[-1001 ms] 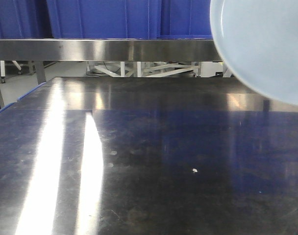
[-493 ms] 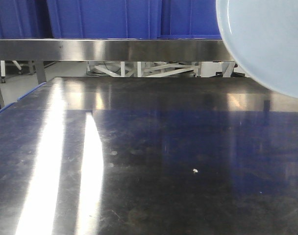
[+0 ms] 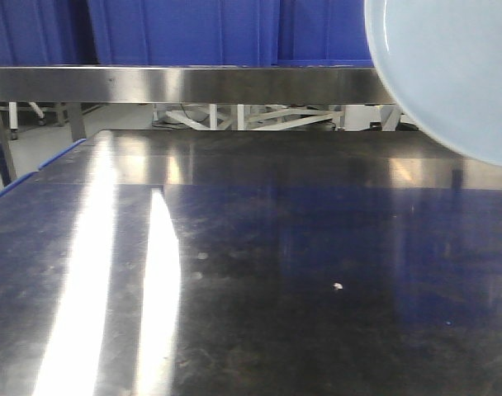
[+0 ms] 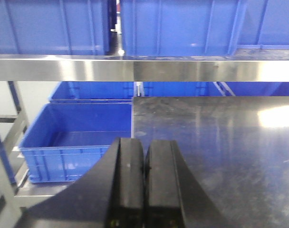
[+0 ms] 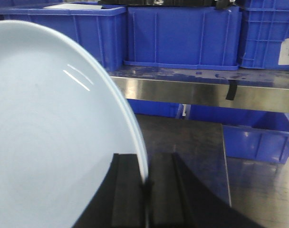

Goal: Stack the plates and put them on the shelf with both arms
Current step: 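Hold the plate stack raised in the right gripper, then drive the base away from the table carrying the plates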

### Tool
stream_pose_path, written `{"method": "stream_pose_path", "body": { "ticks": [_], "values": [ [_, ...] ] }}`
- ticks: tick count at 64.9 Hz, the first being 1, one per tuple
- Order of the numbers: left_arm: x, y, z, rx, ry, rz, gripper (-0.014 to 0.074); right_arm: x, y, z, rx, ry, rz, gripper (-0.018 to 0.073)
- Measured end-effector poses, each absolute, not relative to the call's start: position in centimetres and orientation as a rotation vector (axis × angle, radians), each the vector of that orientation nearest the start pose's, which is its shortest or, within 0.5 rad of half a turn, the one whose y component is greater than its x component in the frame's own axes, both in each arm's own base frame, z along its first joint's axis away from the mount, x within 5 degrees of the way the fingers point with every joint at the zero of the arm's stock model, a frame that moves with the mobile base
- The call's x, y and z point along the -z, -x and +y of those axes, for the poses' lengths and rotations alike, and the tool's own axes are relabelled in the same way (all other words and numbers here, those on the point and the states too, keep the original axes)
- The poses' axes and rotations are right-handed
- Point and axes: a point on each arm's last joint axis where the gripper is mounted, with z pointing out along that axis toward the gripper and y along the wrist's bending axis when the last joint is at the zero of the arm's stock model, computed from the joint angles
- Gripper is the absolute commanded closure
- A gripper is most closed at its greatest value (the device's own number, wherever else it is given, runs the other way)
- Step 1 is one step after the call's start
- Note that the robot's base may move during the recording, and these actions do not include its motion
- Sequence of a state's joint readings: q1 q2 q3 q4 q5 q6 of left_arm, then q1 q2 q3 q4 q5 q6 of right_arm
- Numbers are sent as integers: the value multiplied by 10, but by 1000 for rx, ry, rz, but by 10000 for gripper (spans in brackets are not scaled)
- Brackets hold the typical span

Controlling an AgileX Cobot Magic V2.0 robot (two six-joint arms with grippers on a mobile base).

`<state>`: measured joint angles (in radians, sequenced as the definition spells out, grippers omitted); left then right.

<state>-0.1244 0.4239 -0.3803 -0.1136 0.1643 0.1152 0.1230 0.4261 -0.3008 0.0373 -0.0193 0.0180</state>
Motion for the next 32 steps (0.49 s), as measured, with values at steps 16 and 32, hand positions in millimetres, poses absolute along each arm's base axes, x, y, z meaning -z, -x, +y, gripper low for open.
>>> {"method": "stream_pose_path", "body": {
  "ticks": [16, 32],
  "values": [
    [-296, -97, -14, 107, -122, 1687, 514, -285, -100, 12, -138, 53, 1591, 503],
    [-296, -97, -14, 107, -122, 1687, 514, -285, -100, 12, -138, 53, 1592, 503]
  ]
}}
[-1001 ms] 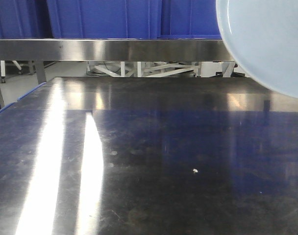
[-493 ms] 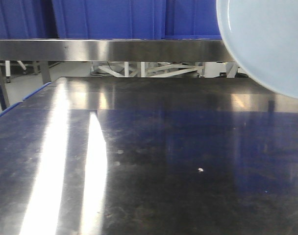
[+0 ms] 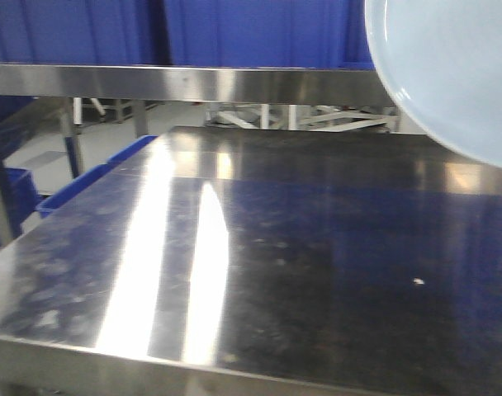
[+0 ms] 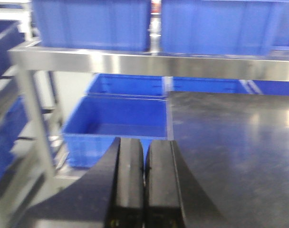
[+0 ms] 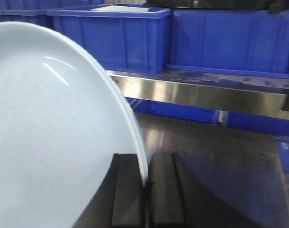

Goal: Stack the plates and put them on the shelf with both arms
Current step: 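Drive the base away from the table carrying the plates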

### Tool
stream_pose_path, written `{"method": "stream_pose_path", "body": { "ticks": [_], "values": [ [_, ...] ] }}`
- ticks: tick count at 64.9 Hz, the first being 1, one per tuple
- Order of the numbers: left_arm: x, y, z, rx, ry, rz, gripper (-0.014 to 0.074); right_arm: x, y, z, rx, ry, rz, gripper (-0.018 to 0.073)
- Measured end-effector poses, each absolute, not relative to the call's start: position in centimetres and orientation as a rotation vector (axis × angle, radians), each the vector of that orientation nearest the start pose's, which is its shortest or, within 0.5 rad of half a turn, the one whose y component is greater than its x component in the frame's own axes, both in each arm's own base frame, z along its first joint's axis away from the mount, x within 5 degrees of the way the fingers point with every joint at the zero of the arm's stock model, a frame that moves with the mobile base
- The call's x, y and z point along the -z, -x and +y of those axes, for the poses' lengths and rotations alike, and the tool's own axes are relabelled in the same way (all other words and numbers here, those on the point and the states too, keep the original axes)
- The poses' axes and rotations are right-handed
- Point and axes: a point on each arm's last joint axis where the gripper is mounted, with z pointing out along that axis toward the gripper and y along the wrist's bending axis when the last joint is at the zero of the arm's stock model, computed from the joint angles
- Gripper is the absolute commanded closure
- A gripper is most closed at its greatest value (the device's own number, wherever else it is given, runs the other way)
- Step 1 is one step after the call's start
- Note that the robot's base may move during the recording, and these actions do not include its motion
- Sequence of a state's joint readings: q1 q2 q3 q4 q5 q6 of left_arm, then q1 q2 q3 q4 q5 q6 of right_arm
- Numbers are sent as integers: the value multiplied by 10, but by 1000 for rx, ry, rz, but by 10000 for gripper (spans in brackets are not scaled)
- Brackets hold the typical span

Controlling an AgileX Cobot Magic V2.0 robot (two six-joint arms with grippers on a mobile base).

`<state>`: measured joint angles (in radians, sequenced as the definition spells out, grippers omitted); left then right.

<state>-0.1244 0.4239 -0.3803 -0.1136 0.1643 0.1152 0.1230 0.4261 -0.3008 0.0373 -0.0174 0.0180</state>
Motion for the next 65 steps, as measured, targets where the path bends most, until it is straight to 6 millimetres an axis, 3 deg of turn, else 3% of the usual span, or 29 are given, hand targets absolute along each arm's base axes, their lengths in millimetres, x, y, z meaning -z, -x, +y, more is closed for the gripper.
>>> {"method": "stream_pose_path", "body": {
  "ticks": [65],
  "values": [
    [-296, -97, -14, 107, -122, 1687, 514, -285, -100, 12, -138, 54, 1596, 503]
  ]
}}
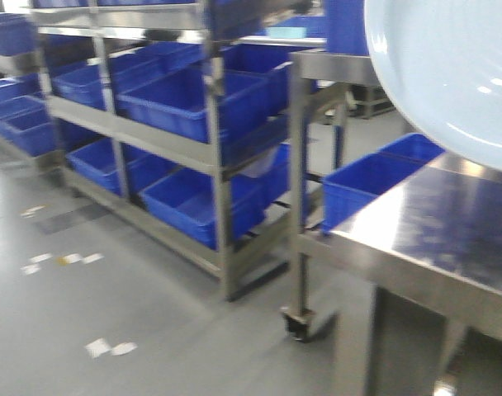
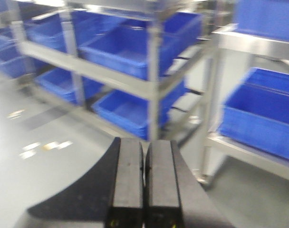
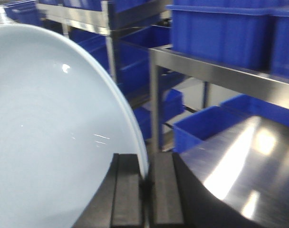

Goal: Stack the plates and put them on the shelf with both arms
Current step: 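Drive the base away from the table carrying the plates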

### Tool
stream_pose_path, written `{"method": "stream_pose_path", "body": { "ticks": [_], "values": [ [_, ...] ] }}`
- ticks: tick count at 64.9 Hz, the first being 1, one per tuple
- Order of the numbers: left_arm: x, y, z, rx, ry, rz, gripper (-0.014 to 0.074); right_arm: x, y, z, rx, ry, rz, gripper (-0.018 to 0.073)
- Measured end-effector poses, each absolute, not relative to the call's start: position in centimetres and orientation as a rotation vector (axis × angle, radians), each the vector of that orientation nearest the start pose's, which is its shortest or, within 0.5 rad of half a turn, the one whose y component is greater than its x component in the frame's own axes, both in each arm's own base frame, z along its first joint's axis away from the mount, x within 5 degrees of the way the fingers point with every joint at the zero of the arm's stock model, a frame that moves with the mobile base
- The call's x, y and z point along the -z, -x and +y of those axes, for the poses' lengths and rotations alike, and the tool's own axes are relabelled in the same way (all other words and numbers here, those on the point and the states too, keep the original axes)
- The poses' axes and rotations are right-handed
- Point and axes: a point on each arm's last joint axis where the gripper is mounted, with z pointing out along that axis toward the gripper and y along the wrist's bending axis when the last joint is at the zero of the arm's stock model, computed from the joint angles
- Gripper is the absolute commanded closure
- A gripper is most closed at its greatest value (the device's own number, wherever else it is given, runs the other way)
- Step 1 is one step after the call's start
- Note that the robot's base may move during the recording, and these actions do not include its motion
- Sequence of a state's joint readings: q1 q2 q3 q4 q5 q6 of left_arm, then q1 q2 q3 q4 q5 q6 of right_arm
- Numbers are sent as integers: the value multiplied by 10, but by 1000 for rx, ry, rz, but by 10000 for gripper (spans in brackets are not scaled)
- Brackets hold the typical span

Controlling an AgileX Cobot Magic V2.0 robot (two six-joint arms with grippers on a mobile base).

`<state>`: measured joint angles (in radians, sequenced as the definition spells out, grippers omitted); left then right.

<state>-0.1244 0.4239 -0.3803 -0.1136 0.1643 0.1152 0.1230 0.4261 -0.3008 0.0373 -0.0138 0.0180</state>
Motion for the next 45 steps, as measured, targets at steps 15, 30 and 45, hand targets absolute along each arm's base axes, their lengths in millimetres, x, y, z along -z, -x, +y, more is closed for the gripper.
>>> {"method": "stream_pose_path", "body": {
  "ticks": [15, 30, 45],
  "values": [
    [-296, -97, -14, 107, -122, 1687, 514, -285, -100, 12, -138, 54, 1596, 503],
    [-296, -97, -14, 107, -122, 1687, 514, -285, -100, 12, -138, 54, 1596, 503],
    [-296, -97, -14, 107, -122, 1687, 514, -285, -100, 12, -138, 54, 1596, 503]
  ]
}}
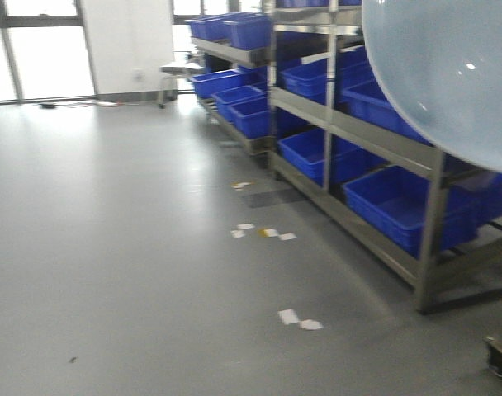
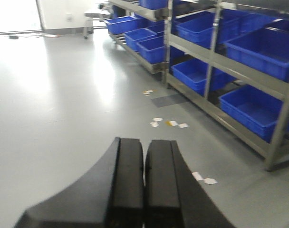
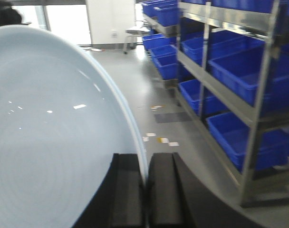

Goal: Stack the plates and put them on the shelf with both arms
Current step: 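Drive the base away from the table carrying the plates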

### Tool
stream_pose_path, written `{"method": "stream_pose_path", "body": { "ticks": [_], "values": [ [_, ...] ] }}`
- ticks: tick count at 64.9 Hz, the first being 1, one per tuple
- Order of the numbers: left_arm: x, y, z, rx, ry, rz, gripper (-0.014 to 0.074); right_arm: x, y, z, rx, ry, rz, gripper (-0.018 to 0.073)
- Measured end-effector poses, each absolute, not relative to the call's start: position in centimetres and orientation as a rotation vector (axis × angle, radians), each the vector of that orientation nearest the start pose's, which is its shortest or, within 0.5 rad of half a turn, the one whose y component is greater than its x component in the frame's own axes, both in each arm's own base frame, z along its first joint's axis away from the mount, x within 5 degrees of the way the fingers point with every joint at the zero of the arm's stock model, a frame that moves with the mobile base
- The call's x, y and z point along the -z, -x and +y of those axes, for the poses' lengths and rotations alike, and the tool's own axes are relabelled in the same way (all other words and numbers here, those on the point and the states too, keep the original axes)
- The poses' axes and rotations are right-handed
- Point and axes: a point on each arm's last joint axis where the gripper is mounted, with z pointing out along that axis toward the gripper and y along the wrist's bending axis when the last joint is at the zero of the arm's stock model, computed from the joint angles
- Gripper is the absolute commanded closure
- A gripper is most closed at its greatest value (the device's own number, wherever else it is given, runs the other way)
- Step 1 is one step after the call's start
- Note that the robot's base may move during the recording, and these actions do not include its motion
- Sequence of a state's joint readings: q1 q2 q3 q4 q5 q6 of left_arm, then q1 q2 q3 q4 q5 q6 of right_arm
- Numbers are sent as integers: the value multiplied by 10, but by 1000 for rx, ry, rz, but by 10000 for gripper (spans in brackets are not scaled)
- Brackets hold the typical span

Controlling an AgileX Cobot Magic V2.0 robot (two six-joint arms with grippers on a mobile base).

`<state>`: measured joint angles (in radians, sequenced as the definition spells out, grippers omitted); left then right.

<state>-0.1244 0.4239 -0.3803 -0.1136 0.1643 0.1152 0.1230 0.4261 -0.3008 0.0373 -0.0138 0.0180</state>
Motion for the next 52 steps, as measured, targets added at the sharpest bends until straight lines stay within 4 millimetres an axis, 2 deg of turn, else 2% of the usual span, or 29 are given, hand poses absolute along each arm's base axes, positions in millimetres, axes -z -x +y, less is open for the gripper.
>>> {"method": "stream_pose_path", "body": {
  "ticks": [52],
  "values": [
    [-296, -97, -14, 107, -122, 1687, 514, -285, -100, 12, -138, 54, 1596, 503]
  ]
}}
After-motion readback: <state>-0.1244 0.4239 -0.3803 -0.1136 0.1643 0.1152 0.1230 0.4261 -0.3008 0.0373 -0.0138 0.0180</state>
